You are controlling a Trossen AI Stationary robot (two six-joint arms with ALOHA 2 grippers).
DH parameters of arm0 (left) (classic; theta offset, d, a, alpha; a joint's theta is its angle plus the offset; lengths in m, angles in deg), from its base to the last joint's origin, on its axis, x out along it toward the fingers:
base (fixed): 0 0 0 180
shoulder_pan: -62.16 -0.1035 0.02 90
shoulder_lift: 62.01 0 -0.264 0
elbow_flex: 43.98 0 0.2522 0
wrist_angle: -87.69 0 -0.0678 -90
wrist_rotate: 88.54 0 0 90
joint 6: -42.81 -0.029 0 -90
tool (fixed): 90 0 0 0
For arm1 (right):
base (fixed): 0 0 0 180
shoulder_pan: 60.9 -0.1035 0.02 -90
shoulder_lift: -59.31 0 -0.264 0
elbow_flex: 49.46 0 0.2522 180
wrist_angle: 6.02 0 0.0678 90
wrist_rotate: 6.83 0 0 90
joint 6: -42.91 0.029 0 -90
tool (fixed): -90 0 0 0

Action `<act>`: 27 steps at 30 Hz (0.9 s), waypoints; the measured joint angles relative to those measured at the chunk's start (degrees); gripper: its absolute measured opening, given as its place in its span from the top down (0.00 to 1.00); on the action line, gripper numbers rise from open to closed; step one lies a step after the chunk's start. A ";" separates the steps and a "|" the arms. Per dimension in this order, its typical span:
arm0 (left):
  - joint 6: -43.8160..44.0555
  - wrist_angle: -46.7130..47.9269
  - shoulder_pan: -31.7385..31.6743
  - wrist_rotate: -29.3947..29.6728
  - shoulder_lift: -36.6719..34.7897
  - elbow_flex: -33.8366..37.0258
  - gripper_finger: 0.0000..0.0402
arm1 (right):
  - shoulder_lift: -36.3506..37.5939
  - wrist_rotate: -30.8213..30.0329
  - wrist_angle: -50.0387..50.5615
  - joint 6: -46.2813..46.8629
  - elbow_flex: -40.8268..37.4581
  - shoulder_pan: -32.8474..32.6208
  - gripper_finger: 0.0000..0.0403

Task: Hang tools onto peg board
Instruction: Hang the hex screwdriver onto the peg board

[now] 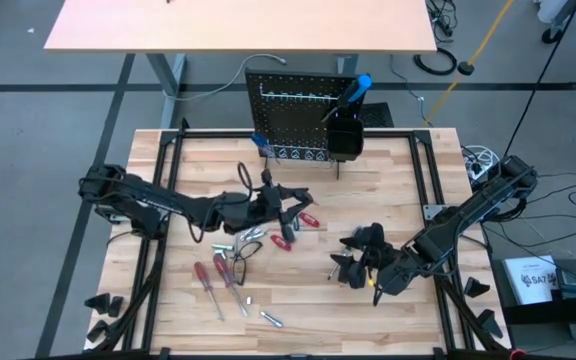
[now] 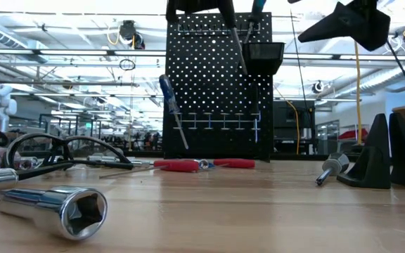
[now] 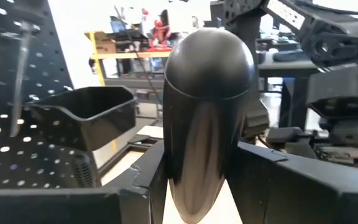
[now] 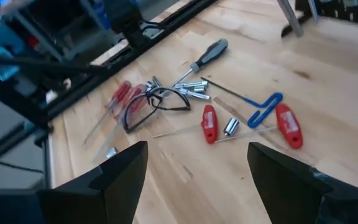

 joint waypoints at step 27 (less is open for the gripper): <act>0.48 15.81 -4.96 -11.98 -19.86 11.43 0.67 | -28.85 23.68 35.67 23.63 29.33 10.33 0.44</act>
